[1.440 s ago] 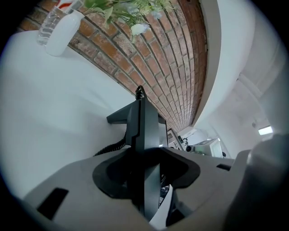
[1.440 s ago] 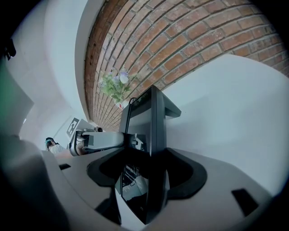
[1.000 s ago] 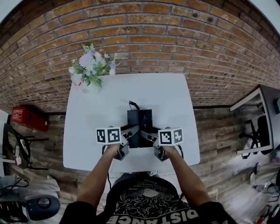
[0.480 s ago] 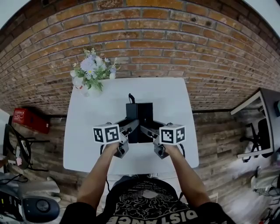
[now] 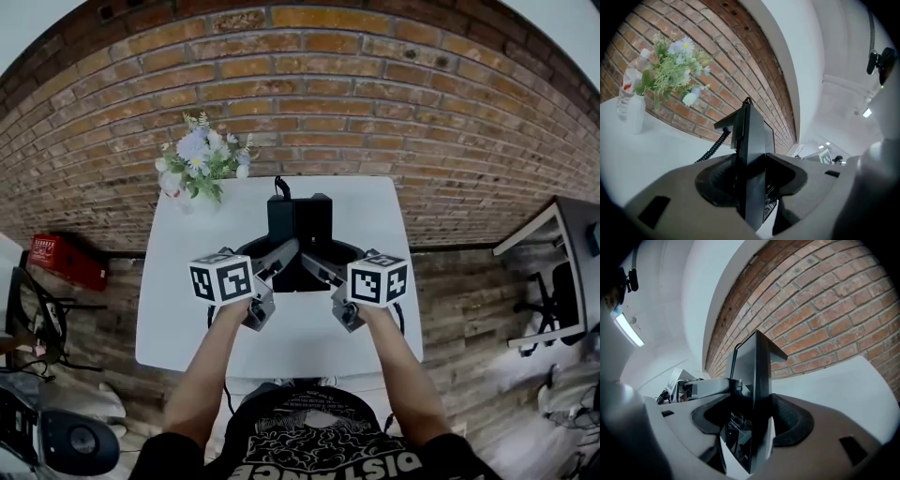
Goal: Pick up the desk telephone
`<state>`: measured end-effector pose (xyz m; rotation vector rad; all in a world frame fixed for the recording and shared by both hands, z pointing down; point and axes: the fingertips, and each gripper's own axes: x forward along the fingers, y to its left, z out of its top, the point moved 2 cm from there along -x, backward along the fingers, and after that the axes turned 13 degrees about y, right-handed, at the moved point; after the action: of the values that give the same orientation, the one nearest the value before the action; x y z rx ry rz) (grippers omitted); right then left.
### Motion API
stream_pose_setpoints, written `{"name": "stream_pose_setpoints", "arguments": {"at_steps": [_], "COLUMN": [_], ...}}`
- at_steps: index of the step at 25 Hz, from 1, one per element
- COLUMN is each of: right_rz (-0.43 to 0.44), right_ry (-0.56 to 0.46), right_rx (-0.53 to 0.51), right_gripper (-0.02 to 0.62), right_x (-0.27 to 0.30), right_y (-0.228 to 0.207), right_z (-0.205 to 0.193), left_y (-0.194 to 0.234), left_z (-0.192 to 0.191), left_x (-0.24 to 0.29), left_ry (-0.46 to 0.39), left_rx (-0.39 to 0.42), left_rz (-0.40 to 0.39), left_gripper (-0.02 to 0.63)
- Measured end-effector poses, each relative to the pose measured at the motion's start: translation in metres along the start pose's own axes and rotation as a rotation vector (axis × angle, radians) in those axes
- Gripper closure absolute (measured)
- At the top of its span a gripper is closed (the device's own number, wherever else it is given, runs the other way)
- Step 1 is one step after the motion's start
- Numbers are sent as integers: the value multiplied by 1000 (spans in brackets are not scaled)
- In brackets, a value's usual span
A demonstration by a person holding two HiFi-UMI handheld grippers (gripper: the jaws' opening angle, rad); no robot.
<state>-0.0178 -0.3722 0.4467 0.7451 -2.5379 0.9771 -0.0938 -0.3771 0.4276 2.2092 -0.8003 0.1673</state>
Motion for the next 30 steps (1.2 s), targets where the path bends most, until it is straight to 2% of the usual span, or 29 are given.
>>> {"name": "stream_pose_setpoints", "arguments": {"at_steps": [8,30], "right_rz": [-14,-31], "right_ry": [-59,-287], "right_rx": [-85,-354], "right_gripper": [329,328], "right_x": [-23,-98], "right_y": [24,105], "right_z": [34,119], "left_y": [-32,-138], "left_z": [32,110], "left_x": [-17,-74], "left_ry": [-67,-272], "left_rx": [70,358], "left_rz": [-7,-14], "left_gripper": [417,416]}}
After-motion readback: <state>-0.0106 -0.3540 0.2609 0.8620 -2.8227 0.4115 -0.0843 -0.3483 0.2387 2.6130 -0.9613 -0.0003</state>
